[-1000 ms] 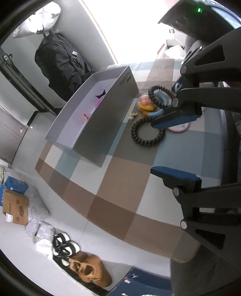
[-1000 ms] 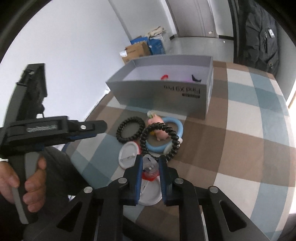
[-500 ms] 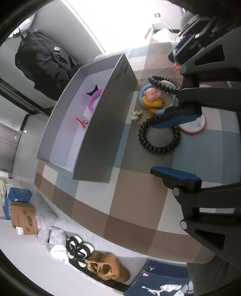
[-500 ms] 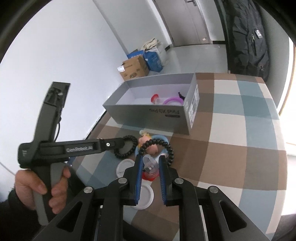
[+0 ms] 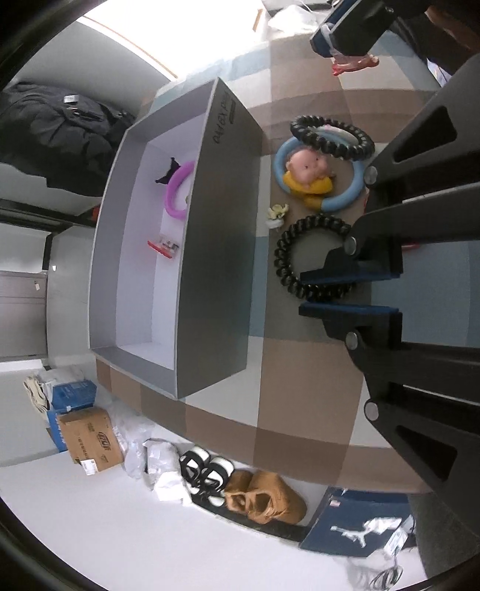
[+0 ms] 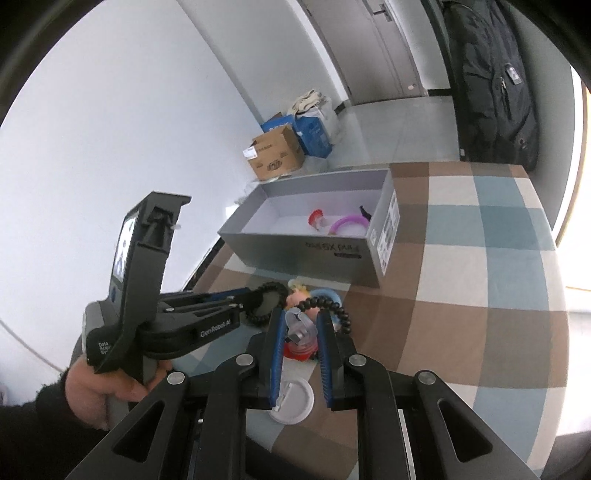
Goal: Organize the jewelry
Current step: 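Carry the pacifier and black bracelet into the gray box and open both tools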
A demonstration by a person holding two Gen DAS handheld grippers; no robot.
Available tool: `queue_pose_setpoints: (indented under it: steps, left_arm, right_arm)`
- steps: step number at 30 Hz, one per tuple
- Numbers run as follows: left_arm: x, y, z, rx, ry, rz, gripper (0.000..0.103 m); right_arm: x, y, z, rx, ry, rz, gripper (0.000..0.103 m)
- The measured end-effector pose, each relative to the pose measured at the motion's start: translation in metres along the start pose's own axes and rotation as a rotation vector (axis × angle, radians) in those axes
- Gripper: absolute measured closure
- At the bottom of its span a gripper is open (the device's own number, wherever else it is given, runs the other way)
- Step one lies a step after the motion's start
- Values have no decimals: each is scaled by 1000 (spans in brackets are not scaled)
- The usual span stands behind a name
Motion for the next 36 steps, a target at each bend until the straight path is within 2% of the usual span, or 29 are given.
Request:
queue_pose_setpoints:
  steps: [10, 15, 28, 36]
  left_arm:
    - [-22, 0, -4, -65, 54, 33, 98]
    - [-42, -3, -8, -97, 114, 60, 98]
    - [-73, -9, -41, -112, 229, 131, 98]
    - [-66, -13, -68, -101, 266, 158, 98]
  right_arm:
    - [-8, 2, -9, 14, 34, -10, 87]
    - [-11, -2, -15, -2, 48, -12, 87]
    - [-14, -32, -64, -86, 92, -17, 87]
    - [4, -32, -99, -100, 103, -25, 87]
Point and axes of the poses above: each gripper's, at about its wrist camera, not at the fingertips, and x roughly the way its jaws point, y to its right, z to its underside, the point moved 1 cm from there along x, roughly the way its jaws point, and after that the axes turned 9 degrees about x, right-handed, at the moved point
